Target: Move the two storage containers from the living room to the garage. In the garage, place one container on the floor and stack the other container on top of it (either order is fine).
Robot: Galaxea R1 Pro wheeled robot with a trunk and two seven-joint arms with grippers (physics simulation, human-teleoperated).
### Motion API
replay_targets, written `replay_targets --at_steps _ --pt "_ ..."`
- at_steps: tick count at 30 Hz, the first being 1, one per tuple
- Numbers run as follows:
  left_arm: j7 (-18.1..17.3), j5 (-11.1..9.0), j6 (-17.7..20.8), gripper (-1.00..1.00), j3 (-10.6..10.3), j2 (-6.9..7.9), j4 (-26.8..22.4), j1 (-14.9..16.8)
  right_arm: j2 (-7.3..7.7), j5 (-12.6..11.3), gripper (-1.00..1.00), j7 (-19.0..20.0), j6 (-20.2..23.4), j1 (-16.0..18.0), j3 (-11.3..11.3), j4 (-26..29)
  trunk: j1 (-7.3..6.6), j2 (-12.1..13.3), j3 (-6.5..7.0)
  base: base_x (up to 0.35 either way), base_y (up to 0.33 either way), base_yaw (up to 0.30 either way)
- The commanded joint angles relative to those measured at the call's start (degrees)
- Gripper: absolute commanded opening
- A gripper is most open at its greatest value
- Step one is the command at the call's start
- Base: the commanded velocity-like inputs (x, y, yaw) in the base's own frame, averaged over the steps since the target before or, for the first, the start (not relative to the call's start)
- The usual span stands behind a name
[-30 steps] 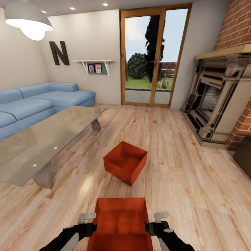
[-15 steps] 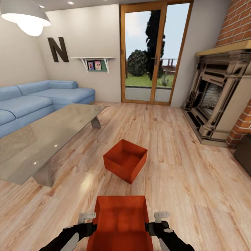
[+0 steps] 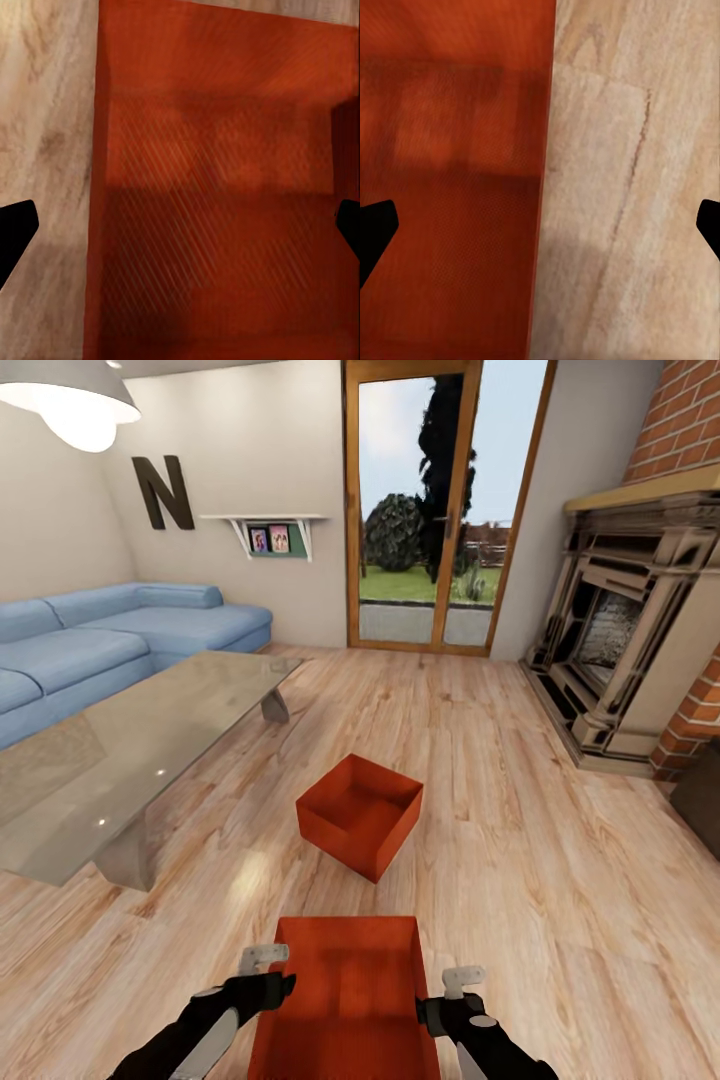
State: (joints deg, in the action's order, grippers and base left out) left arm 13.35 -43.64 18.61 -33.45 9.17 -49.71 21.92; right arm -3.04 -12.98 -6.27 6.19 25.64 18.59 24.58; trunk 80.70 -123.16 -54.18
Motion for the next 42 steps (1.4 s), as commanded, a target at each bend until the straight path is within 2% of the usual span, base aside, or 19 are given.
replay_targets --at_steps 1,5,9,15,28,33,38,42 --pt "0.59 -0.33 0.14 1.0 -0.08 0.22 -1.25 0.05 0.05 -0.56 1.0 -0.5 0.28 0.03 0.48 0.12 -0.01 -0.02 -0.12 0.0 0.0 0.0" --pt "0.61 0.04 0.18 1.0 0.94 1.04 -2.36 0.05 0.05 -0.55 1.0 -0.5 0.3 0.03 0.48 0.12 -0.01 -0.02 -0.38 0.0 0.0 0.0" --pt "0.64 0.29 0.07 1.0 1.45 1.48 -0.68 0.05 0.05 -0.55 1.0 -0.5 0.31 0.03 0.48 0.12 -0.01 -0.02 -0.64 0.0 0.0 0.0" --pt "0.7 1.48 0.03 1.0 1.67 1.62 0.56 0.05 0.05 -0.55 1.0 -0.5 0.31 0.03 0.5 0.12 -0.01 -0.02 -1.02 0.0 0.0 0.0" --pt "1.13 1.89 0.17 1.0 1.54 1.58 0.77 0.05 0.05 -0.55 1.0 -0.5 0.31 0.03 0.52 0.12 -0.01 -0.02 -1.84 0.0 0.0 0.0" --pt "3.62 1.89 0.19 1.0 1.43 1.47 2.11 0.05 0.05 -0.55 1.0 -0.5 0.33 0.03 0.55 0.12 -0.01 -0.02 -2.16 0.0 0.0 0.0" --pt "7.74 1.9 0.44 1.0 1.38 1.23 2.52 0.55 0.05 -0.55 1.0 -0.5 0.35 0.03 0.55 0.12 -0.01 -0.02 -2.47 0.0 0.0 0.0" --pt "8.35 1.84 0.51 1.0 1.37 1.16 2.74 1.04 0.05 -0.55 1.0 -0.5 0.32 0.03 0.56 0.12 -0.01 -0.02 -2.73 0.0 0.0 0.0"
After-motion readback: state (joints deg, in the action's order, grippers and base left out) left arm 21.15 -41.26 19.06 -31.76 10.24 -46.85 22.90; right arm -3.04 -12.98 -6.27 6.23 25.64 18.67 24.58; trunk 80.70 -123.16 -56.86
